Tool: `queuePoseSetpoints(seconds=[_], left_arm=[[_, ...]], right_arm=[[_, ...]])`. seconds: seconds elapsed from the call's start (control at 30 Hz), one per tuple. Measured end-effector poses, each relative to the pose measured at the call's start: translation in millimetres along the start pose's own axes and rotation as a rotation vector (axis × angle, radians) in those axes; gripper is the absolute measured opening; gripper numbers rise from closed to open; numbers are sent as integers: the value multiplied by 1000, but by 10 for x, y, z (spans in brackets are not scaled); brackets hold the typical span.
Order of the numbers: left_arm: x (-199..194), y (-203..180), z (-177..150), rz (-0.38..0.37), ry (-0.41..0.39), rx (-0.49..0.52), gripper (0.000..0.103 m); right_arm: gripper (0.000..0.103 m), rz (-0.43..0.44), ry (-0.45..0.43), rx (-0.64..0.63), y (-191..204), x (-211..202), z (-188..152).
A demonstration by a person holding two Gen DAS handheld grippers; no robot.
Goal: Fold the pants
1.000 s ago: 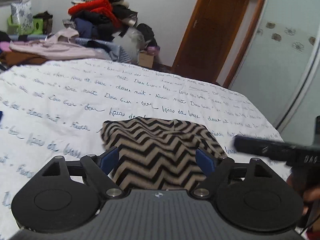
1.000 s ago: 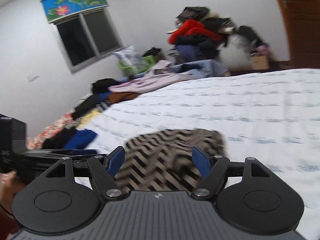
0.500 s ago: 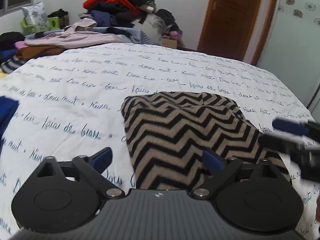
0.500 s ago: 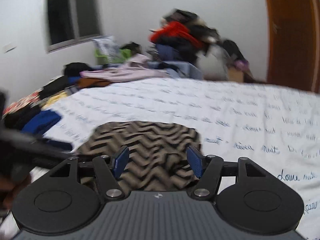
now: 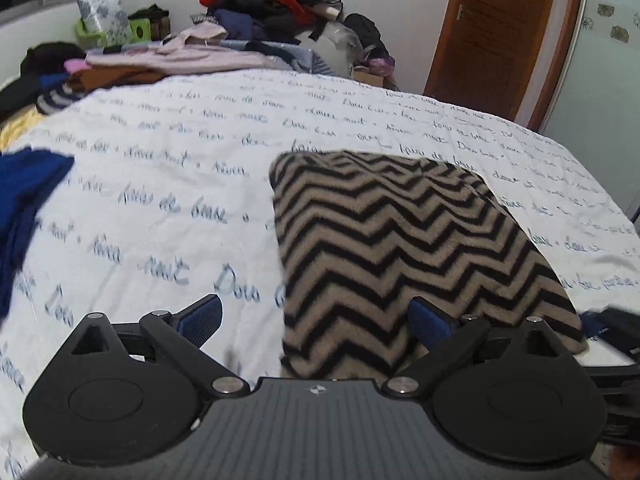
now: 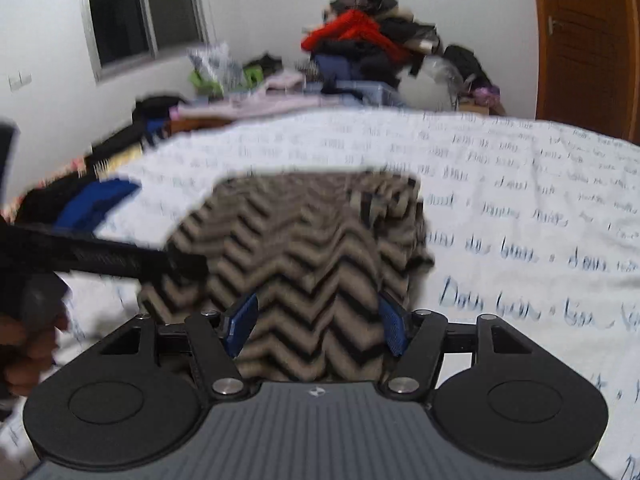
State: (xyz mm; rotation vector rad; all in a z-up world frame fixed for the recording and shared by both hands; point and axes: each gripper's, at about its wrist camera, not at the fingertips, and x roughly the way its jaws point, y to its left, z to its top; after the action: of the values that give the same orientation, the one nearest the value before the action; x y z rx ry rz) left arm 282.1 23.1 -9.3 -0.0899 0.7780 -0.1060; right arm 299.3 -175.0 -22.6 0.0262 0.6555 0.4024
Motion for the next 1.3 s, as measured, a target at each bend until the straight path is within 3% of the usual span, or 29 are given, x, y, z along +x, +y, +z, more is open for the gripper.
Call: queuePoseSetpoints(seconds=[0.07, 0.17, 0.27, 0.77, 1.3], left_arm=[[-54, -22, -61, 0, 0, 9, 98], [-172, -29, -169, 15, -15, 7, 99], [-258, -20, -265, 10, -13, -12, 100], [-451, -15, -604, 24, 12, -18, 100], [-501, -51, -786, 22, 26, -12, 100]], right_arm=[[64, -52, 52, 11, -4, 107, -72], [66, -83, 27, 41, -3, -42, -132], [78, -53, 0, 94, -10, -247, -190], [83, -10, 43, 114, 207, -520, -478], [88, -43, 52, 103, 312, -654, -644]])
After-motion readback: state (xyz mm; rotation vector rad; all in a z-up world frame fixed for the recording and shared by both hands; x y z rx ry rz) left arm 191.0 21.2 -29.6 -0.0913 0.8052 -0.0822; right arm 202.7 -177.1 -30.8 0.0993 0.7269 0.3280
